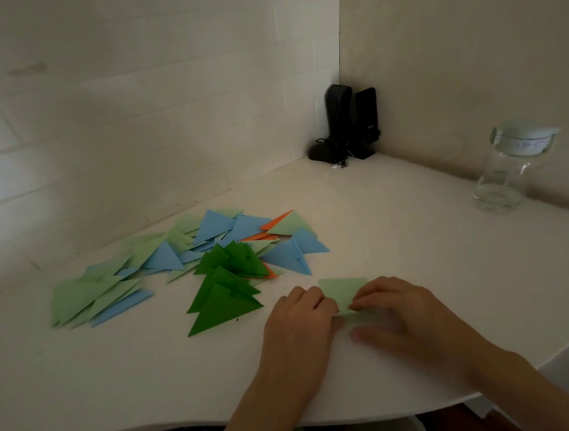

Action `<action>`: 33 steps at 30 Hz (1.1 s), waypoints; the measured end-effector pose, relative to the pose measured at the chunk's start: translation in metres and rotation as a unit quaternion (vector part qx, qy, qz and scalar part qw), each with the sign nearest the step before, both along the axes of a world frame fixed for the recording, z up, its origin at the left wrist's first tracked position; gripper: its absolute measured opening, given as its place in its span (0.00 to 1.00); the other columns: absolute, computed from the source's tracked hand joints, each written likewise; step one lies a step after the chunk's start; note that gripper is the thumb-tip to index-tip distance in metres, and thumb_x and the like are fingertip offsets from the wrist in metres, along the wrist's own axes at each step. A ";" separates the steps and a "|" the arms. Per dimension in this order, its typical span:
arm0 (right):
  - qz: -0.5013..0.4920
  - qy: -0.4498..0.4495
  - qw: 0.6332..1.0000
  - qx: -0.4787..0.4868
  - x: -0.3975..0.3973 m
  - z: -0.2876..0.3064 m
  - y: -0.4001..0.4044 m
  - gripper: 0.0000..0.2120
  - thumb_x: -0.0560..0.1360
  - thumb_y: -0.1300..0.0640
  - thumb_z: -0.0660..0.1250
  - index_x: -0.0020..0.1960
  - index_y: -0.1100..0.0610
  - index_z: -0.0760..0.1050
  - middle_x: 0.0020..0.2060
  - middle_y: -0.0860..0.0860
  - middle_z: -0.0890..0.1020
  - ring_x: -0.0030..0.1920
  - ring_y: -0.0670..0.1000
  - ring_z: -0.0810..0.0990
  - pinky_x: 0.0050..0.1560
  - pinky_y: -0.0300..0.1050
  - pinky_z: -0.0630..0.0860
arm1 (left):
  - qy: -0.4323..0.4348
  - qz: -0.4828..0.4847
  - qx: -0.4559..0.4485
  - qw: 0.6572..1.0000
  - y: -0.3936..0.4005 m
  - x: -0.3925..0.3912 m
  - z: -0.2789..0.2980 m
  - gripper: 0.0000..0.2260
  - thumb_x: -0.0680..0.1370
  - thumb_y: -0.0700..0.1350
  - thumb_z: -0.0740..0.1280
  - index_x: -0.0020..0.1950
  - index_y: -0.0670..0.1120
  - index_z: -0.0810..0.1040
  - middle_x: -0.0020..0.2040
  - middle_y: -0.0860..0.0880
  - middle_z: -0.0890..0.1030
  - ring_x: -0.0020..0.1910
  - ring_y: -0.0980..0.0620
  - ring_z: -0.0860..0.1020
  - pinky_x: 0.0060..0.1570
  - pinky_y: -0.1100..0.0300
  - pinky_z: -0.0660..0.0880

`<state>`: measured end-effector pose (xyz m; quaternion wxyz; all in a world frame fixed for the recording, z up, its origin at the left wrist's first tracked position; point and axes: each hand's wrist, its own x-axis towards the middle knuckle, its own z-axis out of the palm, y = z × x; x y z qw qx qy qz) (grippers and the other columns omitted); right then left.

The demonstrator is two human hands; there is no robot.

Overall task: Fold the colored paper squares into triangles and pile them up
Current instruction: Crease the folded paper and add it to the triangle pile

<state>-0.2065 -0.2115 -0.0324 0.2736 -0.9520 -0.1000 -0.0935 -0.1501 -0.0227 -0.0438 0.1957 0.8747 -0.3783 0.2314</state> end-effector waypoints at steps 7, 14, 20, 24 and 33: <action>-0.093 -0.078 0.991 0.056 -0.005 -0.005 0.008 0.12 0.67 0.42 0.67 0.36 0.49 0.80 0.43 0.38 0.78 0.46 0.36 0.76 0.49 0.22 0.65 | 0.159 0.027 -0.102 0.982 0.007 0.013 -0.004 0.18 0.68 0.64 0.65 0.38 0.50 0.80 0.42 0.55 0.74 0.46 0.54 0.69 0.47 0.60 0.68; -0.168 -0.057 0.984 0.027 0.000 -0.012 0.016 0.10 0.66 0.48 0.75 0.32 0.46 0.74 0.44 0.42 0.75 0.47 0.42 0.72 0.47 0.24 0.63 | 0.104 0.107 -0.073 0.986 -0.004 0.009 -0.007 0.20 0.68 0.66 0.59 0.35 0.52 0.78 0.43 0.53 0.71 0.47 0.49 0.70 0.46 0.56 0.66; -0.184 -0.039 0.982 0.021 0.005 -0.014 0.019 0.11 0.66 0.46 0.74 0.33 0.50 0.75 0.45 0.44 0.73 0.47 0.44 0.70 0.44 0.27 0.63 | 0.100 0.144 -0.055 0.983 -0.010 0.009 -0.006 0.16 0.68 0.66 0.58 0.33 0.55 0.73 0.42 0.54 0.70 0.47 0.48 0.71 0.44 0.56 0.67; -0.168 -0.006 0.984 0.057 0.008 -0.011 0.014 0.12 0.64 0.47 0.76 0.32 0.45 0.72 0.45 0.43 0.73 0.49 0.43 0.73 0.47 0.25 0.63 | 0.179 0.126 -0.041 0.975 -0.001 0.013 -0.005 0.15 0.68 0.67 0.60 0.36 0.57 0.72 0.49 0.56 0.68 0.55 0.53 0.65 0.51 0.60 0.58; -0.139 0.027 0.984 0.110 0.004 0.007 0.002 0.17 0.64 0.60 0.77 0.43 0.44 0.73 0.43 0.45 0.75 0.42 0.33 0.72 0.40 0.26 0.68 | 0.201 0.103 -0.064 0.972 0.007 0.011 0.005 0.09 0.71 0.57 0.71 0.46 0.56 0.75 0.51 0.56 0.71 0.55 0.54 0.63 0.52 0.61 0.60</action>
